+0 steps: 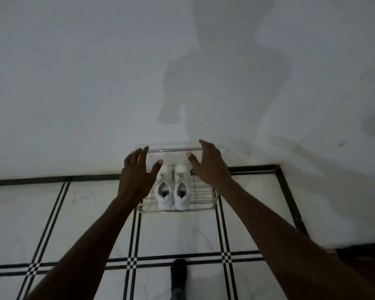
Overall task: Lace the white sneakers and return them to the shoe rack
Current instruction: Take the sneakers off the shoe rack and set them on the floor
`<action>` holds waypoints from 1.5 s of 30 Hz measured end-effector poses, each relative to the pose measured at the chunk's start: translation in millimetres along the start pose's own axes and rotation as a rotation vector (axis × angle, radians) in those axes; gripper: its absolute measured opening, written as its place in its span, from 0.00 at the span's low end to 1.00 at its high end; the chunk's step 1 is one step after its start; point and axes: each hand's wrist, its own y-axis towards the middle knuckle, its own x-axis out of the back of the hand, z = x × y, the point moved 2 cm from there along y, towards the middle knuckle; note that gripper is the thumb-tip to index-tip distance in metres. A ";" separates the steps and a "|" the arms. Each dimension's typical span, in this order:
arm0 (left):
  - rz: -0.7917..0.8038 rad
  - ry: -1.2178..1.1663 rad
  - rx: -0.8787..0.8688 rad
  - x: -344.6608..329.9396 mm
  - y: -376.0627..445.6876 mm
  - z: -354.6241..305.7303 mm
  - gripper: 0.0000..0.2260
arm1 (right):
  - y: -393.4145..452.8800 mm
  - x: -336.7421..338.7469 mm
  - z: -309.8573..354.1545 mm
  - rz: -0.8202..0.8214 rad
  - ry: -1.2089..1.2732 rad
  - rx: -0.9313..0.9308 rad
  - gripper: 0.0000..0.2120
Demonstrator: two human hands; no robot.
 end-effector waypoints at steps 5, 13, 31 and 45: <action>0.183 -0.048 0.209 -147.9 40.1 104.4 0.32 | 59.5 -144.3 -112.7 0.225 0.099 -0.293 0.28; 0.384 -0.358 0.550 -297.7 72.4 219.6 0.35 | 107.5 -286.3 -209.5 0.397 0.205 -0.581 0.36; 0.114 -0.473 0.376 -283.8 -44.3 209.3 0.19 | 0.6 -304.3 -209.0 0.185 0.382 -0.358 0.32; 0.308 -0.428 0.529 -384.1 -247.3 290.6 0.17 | -200.8 -439.4 -303.9 0.250 0.327 -0.436 0.28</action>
